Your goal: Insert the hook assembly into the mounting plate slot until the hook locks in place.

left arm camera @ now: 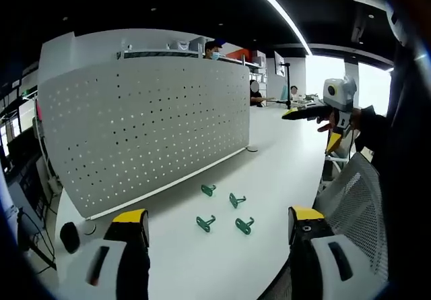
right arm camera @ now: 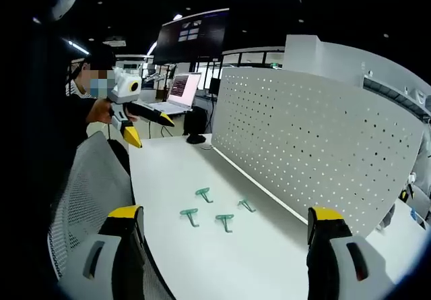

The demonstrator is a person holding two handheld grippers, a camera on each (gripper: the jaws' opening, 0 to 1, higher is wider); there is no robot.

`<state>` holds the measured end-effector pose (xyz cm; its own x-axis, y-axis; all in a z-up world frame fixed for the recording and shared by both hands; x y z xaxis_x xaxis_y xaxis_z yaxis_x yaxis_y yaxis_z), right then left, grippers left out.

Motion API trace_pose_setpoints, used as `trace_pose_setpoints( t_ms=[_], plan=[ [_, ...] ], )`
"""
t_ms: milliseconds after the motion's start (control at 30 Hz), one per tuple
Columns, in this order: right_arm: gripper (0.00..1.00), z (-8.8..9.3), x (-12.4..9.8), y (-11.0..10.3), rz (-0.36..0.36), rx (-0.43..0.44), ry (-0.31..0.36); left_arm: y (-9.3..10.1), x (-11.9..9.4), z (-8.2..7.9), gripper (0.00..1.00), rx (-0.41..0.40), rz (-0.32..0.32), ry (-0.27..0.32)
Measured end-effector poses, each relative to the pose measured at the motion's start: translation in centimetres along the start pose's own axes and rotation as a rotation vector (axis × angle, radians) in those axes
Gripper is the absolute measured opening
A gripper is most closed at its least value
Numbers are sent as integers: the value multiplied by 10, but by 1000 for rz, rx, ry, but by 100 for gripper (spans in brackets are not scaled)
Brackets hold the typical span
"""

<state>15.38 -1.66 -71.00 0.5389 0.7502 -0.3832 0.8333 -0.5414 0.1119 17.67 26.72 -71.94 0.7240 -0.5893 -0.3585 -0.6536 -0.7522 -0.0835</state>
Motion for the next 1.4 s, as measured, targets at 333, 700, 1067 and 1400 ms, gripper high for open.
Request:
trace_pose_setpoints(
  t_ms=[333, 700, 1067, 1400],
  plan=[
    [99, 2, -2, -5, 15, 15, 7, 1, 3, -1, 87, 16, 17, -12],
    [98, 3, -3, -7, 27, 24, 10, 3, 8, -3, 86, 26, 31, -17],
    [98, 3, -2, -6, 22, 26, 18, 4, 11, -5, 84, 40, 32, -32],
    [98, -1, -3, -6, 13, 14, 19, 8, 12, -8, 83, 43, 36, -30]
  ],
)
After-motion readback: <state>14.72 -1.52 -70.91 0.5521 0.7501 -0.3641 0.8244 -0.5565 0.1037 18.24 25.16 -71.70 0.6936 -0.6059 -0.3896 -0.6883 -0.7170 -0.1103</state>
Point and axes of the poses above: the point that each gripper's makers call its tool centre point, and the gripper's own axes: x roughly forward along the fingers, y roughly to its right, z roughly out of its underside, the point moved 4 cm from there along -x, roughly backward along the fingers, and after that the axes turned 10 degrees about -z, right-handed, at the moved point
